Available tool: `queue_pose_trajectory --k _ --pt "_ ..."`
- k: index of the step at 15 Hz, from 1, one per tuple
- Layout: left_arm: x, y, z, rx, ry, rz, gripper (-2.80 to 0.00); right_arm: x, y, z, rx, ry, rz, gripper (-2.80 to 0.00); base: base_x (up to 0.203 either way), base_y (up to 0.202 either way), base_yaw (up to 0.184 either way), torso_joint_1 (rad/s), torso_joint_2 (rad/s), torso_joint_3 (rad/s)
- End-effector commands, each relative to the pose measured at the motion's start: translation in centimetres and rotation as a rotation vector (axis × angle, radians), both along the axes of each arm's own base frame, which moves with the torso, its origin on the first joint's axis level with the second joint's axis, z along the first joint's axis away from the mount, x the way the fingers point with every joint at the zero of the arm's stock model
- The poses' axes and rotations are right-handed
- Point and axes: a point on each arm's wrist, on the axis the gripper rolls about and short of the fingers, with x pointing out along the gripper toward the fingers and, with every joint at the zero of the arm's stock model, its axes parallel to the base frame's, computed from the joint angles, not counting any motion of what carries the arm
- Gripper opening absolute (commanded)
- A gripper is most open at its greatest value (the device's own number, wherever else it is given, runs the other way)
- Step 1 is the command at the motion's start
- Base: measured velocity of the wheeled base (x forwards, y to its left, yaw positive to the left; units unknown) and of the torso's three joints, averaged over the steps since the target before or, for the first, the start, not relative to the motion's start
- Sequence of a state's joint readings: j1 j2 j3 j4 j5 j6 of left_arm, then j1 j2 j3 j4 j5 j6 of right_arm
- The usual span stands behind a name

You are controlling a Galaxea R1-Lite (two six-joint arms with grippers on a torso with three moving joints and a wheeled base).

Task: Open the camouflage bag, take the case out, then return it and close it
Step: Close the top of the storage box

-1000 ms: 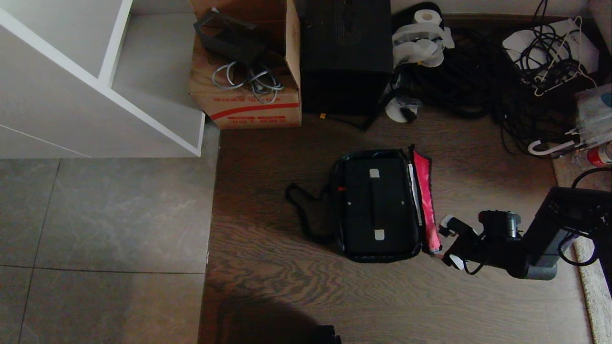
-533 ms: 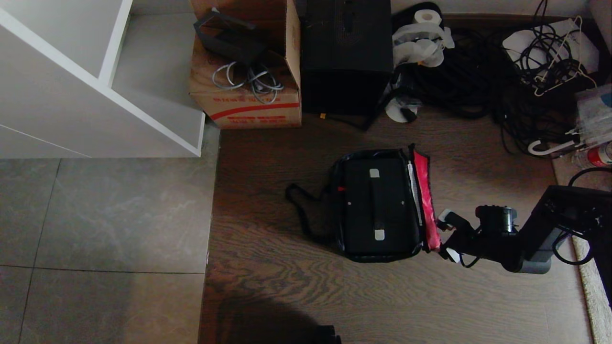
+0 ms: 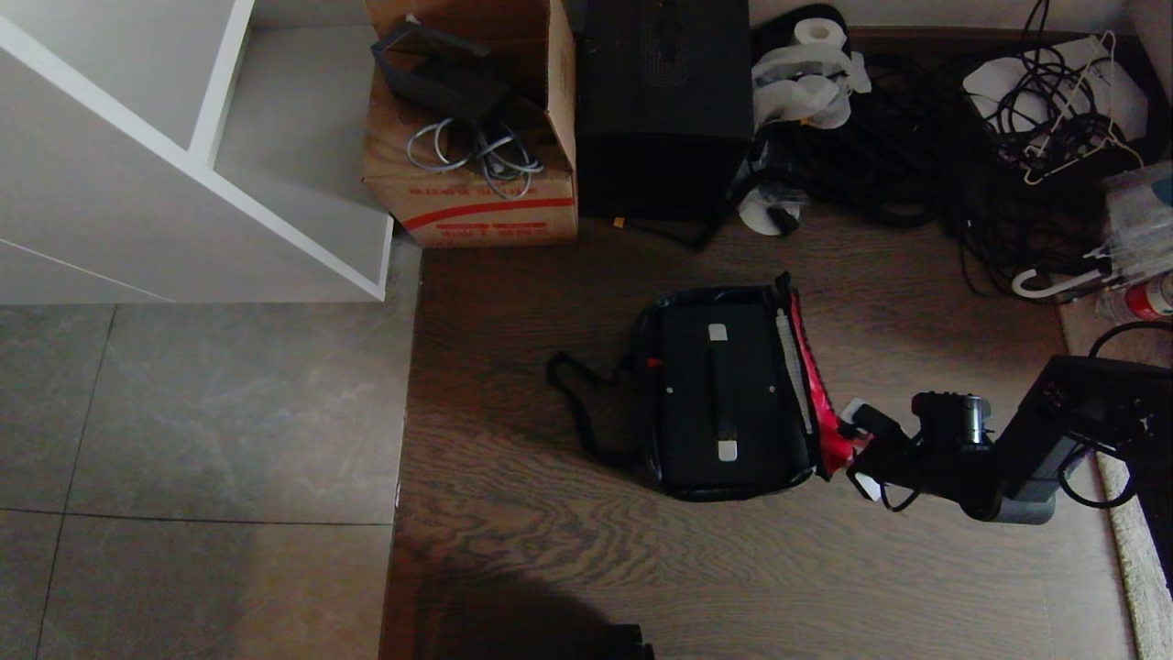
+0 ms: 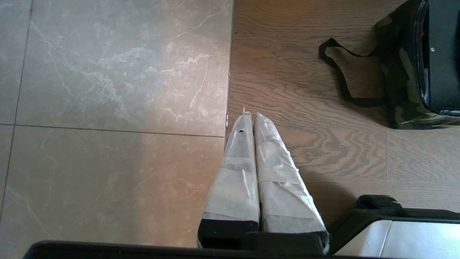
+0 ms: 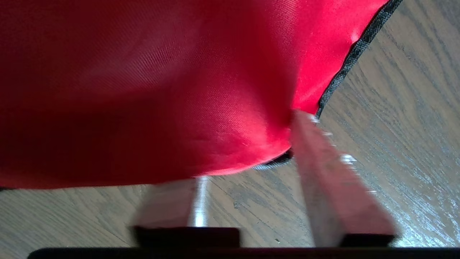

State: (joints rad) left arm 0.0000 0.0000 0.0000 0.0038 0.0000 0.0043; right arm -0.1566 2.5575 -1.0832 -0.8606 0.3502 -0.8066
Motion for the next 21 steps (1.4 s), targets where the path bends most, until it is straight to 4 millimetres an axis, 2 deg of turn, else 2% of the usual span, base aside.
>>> queue_pose_trajectory --k 1,2,5,13,17,21 --pt "0.0 0.0 0.0 0.0 0.0 0.0 -2.8 0.0 -0.1 0.6 -0.005 -0.017 0.003 -2.8 0.0 0.0 0.0 0.0 0.0 0.0" --pt "0.0 0.0 0.0 0.0 0.0 0.0 -2.8 0.0 -0.1 0.8 -0.007 -0.026 0.004 -2.8 0.0 0.0 0.0 0.0 0.0 0.0" --pt "0.0 0.0 0.0 0.0 -0.001 0.0 -2.8 -0.4 -0.2 3.4 -0.018 -0.084 0.0 -2.8 0.0 0.0 0.0 0.0 0.0 0.0" --pt "0.0 0.0 0.0 0.0 -0.001 0.0 -2.8 -5.1 0.9 9.7 0.011 -0.101 0.034 -2.8 0.0 0.0 0.0 0.0 0.0 0.0" --pt "0.0 0.0 0.0 0.0 0.001 0.0 -2.8 -7.5 2.7 11.2 0.025 -0.093 0.089 -2.8 0.0 0.0 0.0 0.0 0.0 0.0" --pt "0.0 0.0 0.0 0.0 -0.001 0.0 -2.8 -8.8 5.7 11.2 0.068 -0.055 0.158 -2.8 0.0 0.0 0.0 0.0 0.0 0.0"
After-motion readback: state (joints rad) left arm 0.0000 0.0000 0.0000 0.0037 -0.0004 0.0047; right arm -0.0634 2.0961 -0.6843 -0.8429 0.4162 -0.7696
